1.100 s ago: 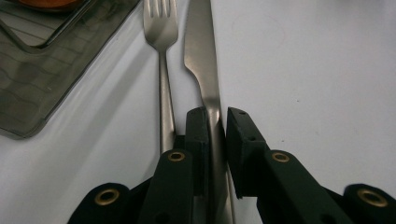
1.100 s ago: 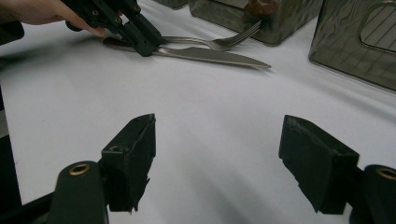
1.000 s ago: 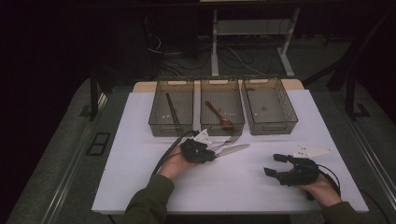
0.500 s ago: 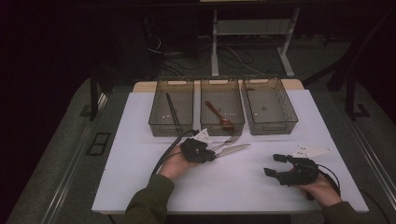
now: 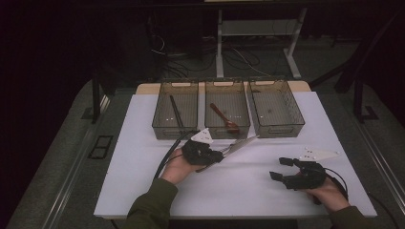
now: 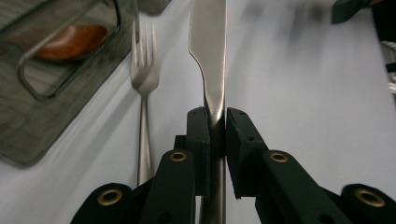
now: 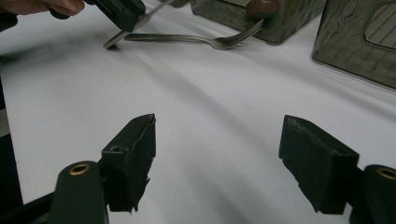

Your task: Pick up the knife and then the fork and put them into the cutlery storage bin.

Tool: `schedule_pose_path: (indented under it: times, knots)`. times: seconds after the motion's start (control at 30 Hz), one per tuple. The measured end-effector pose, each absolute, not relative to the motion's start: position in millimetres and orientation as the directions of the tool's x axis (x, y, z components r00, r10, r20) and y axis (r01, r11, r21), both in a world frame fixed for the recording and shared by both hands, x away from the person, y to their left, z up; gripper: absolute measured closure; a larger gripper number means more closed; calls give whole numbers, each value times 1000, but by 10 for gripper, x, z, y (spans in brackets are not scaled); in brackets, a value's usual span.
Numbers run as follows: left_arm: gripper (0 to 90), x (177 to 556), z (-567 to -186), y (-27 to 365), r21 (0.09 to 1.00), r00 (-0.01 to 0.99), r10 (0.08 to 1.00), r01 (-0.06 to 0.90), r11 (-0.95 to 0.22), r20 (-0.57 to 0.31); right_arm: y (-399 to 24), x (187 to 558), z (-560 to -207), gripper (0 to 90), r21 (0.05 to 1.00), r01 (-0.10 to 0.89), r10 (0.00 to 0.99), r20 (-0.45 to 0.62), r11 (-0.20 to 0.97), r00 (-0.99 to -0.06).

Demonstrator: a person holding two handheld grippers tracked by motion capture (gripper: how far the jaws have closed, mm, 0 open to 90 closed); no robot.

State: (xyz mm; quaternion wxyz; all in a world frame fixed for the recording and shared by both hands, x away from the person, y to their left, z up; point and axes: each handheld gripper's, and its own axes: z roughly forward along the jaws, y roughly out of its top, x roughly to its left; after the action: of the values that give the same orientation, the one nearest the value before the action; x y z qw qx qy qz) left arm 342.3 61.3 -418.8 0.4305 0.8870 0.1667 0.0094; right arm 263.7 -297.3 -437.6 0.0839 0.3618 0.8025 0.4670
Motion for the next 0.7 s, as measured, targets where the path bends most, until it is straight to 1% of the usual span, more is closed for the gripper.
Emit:
schedule_pose_path:
  times: [0.37, 0.53, 0.6, 0.63, 0.7]
  knots:
    - [794, 3357, -4019, 705, 833, 948, 275, 278, -478, -158, -2944, 2635, -4357, 264, 811, 499, 652, 205, 304, -730]
    - [794, 3324, -3982, 694, 846, 952, 265, 263, -463, -152, -2939, 2641, -4315, 263, 815, 501, 648, 217, 290, -730]
    - [794, 3304, -3963, 667, 854, 952, 265, 261, -451, -151, -2926, 2654, -4266, 226, 818, 504, 648, 228, 277, -727]
    - [794, 3295, -3956, 654, 856, 951, 269, 262, -446, -151, -2917, 2665, -4225, 199, 822, 501, 632, 241, 270, -737]
    - [794, 3266, -3936, 612, 858, 950, 279, 258, -444, -142, -2896, 2679, -4162, 185, 825, 498, 623, 247, 266, -742]
